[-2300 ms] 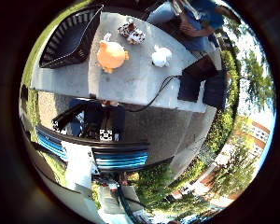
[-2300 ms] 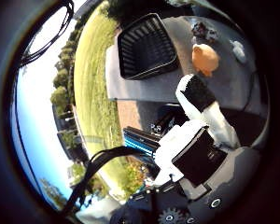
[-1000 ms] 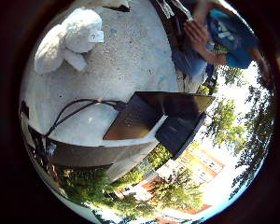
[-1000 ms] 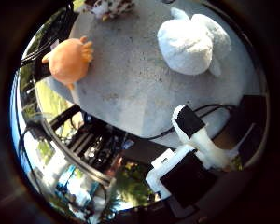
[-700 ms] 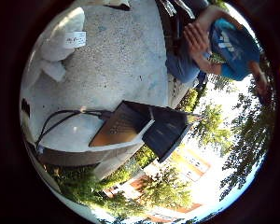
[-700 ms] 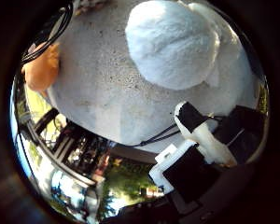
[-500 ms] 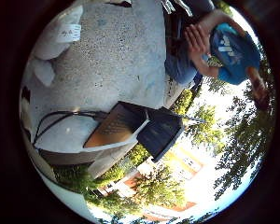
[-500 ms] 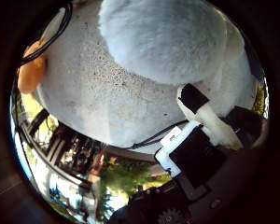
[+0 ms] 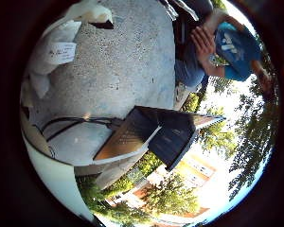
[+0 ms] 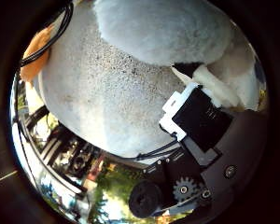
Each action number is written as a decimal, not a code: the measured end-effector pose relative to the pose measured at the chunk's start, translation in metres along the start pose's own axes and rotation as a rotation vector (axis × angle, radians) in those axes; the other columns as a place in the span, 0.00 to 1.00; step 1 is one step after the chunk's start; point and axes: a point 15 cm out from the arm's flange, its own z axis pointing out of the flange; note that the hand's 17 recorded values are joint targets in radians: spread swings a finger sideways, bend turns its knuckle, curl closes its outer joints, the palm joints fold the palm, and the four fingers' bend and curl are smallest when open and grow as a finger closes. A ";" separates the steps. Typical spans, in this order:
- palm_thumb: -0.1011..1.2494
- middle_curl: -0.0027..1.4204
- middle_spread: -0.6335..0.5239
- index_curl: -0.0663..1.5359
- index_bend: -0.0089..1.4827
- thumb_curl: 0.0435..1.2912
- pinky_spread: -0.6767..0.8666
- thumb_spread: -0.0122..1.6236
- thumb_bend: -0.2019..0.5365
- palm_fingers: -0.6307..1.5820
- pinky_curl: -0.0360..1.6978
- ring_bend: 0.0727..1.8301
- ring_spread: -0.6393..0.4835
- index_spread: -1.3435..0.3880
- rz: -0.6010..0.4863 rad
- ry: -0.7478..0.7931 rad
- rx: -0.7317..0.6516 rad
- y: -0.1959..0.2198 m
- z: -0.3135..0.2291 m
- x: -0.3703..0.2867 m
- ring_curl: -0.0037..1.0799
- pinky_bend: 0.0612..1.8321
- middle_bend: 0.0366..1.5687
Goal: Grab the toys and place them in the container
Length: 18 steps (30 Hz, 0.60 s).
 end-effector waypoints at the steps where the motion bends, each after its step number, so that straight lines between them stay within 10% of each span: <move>1: 0.72 0.60 0.32 0.08 0.24 0.31 0.62 0.61 0.24 0.76 0.30 0.64 0.54 0.41 0.001 -0.002 0.009 0.002 -0.004 -0.002 0.69 0.49 0.51; 18: 0.84 0.80 0.30 0.03 0.54 0.43 0.56 0.67 0.25 0.74 0.50 0.70 0.46 0.21 -0.031 -0.003 0.134 0.045 -0.129 -0.067 0.81 0.74 0.66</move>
